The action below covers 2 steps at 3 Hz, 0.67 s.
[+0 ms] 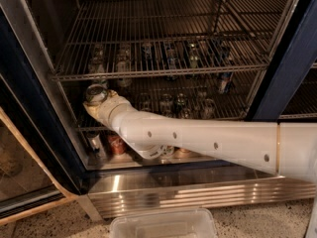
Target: Pick 7up can from middle shelf of fridge
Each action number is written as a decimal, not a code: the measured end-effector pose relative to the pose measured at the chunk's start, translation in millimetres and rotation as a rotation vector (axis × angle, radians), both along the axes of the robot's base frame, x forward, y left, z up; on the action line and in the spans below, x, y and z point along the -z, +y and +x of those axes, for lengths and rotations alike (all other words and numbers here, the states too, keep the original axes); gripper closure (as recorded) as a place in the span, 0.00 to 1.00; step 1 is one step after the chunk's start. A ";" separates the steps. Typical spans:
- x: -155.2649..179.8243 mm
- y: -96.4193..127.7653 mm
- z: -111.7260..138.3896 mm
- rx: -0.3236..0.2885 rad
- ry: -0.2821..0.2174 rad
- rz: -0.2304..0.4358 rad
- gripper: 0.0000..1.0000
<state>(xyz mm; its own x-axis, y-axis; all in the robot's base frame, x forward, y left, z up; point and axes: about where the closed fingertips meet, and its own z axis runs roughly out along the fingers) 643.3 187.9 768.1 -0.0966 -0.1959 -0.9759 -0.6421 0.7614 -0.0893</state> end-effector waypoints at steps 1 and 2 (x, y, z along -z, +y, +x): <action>0.0 0.0 0.0 0.000 0.000 0.000 1.00; -0.2 -0.7 -20.1 -0.039 0.021 0.006 1.00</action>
Offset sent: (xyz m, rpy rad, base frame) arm -0.0501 -0.0038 0.0001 0.0129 0.0535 0.0961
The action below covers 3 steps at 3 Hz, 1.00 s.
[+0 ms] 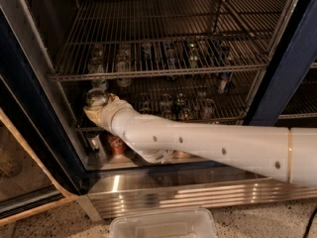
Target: Pick 7up can from middle shelf of fridge
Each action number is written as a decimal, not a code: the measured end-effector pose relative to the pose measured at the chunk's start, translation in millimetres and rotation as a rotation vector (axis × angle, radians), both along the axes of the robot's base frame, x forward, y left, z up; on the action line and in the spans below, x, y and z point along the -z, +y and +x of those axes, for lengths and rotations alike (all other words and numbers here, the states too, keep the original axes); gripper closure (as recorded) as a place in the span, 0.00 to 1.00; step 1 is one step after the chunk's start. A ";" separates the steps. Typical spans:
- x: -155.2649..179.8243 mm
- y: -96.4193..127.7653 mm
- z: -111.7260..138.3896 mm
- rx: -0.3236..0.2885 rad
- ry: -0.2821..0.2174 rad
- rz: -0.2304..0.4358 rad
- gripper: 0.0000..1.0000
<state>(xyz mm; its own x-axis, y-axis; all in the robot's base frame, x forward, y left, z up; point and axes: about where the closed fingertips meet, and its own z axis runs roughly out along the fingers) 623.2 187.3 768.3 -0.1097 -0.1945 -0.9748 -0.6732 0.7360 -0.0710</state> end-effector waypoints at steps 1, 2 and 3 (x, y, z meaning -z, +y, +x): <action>-7.3 -6.6 -38.1 -0.016 0.037 0.023 1.00; -32.6 -12.6 -85.8 -0.058 0.064 0.068 1.00; -63.2 -10.8 -136.9 -0.104 0.083 0.113 1.00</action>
Offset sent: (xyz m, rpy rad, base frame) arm -0.1460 -0.0323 0.0696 0.1390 0.1042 0.0981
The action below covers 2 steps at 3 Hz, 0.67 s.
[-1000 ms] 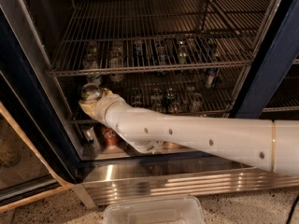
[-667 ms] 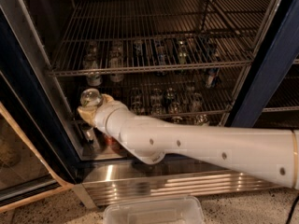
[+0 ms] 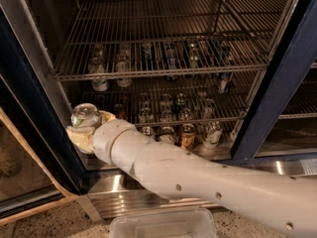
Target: Pick 7up can from middle shelf of fridge
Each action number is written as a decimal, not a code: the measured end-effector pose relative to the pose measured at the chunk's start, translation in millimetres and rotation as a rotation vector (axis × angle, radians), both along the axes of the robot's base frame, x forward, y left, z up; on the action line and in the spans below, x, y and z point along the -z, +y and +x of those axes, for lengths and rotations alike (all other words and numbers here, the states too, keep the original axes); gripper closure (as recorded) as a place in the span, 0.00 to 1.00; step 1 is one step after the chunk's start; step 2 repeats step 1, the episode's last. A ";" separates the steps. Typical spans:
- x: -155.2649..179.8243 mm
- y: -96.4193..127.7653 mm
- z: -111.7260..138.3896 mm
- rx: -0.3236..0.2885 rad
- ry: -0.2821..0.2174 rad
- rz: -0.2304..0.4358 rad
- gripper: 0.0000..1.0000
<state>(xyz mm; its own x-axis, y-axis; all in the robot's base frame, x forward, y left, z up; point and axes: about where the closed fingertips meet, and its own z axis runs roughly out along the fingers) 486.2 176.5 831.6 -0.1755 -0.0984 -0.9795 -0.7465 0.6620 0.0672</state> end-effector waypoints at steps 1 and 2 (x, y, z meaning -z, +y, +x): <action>-13.3 -18.0 -0.5 0.040 -0.010 0.018 1.00; -13.3 -18.0 -0.5 0.040 -0.010 0.018 1.00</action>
Offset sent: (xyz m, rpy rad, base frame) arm 0.0000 0.0000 0.0000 0.0000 0.0000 0.0000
